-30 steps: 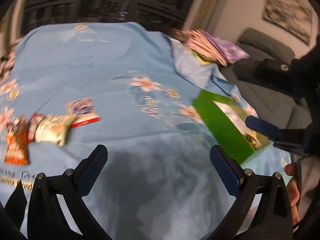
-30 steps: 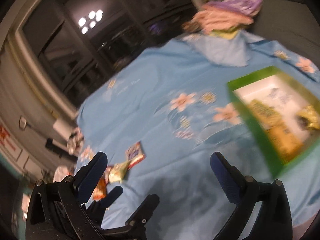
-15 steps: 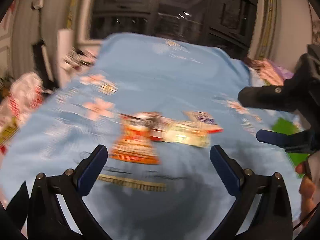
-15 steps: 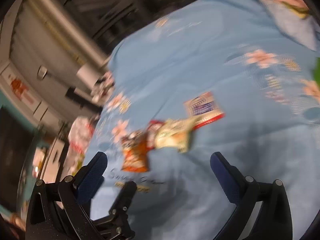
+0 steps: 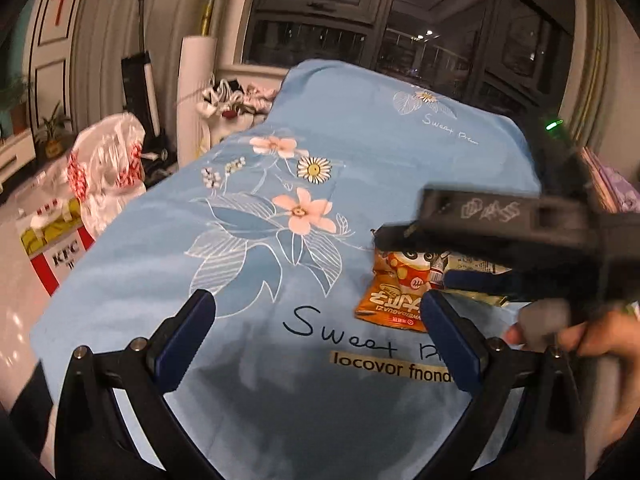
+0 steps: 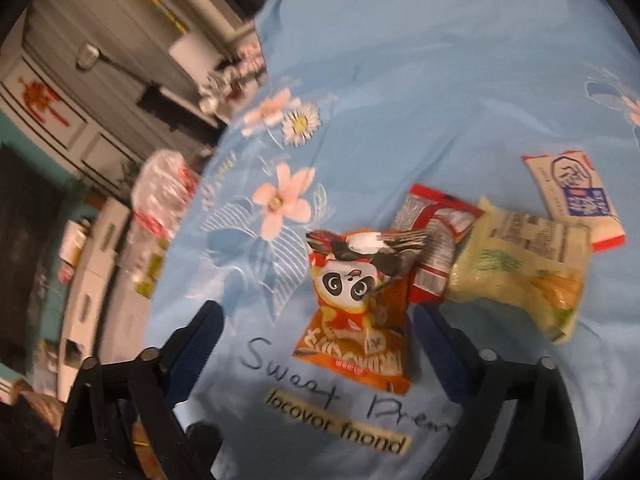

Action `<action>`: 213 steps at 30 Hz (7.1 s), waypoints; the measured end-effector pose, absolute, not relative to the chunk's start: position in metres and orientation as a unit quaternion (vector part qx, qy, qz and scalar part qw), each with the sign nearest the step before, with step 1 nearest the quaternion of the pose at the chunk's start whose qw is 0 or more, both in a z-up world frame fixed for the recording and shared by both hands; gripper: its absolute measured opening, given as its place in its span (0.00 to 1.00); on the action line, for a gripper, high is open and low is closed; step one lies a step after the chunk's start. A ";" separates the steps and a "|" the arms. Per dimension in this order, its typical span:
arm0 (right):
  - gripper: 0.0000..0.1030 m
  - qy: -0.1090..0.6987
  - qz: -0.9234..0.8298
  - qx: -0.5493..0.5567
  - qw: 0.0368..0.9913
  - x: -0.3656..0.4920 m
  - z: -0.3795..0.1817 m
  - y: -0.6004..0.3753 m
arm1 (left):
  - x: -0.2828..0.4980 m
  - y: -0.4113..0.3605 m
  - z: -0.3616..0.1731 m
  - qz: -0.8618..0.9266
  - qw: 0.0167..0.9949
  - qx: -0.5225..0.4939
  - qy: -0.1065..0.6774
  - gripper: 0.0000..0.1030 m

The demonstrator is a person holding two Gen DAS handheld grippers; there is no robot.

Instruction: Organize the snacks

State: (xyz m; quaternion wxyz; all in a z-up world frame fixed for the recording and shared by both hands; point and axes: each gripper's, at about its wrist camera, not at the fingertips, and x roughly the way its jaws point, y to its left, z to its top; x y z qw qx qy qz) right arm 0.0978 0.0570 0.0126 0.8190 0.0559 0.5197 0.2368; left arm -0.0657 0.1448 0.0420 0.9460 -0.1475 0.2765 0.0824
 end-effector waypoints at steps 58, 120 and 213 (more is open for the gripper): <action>0.28 0.458 0.295 0.113 0.831 0.068 0.043 -0.009 | -0.055 0.137 0.033 0.066 0.926 -0.163 0.333 0.99; 0.43 0.453 0.234 0.255 0.822 0.037 -0.010 -0.168 | -0.024 -0.015 0.002 -0.273 0.842 -0.208 0.417 0.52; 0.99 0.448 0.115 0.146 0.875 0.086 0.074 -0.156 | -0.039 -0.032 0.019 -0.119 0.924 -0.104 0.349 1.00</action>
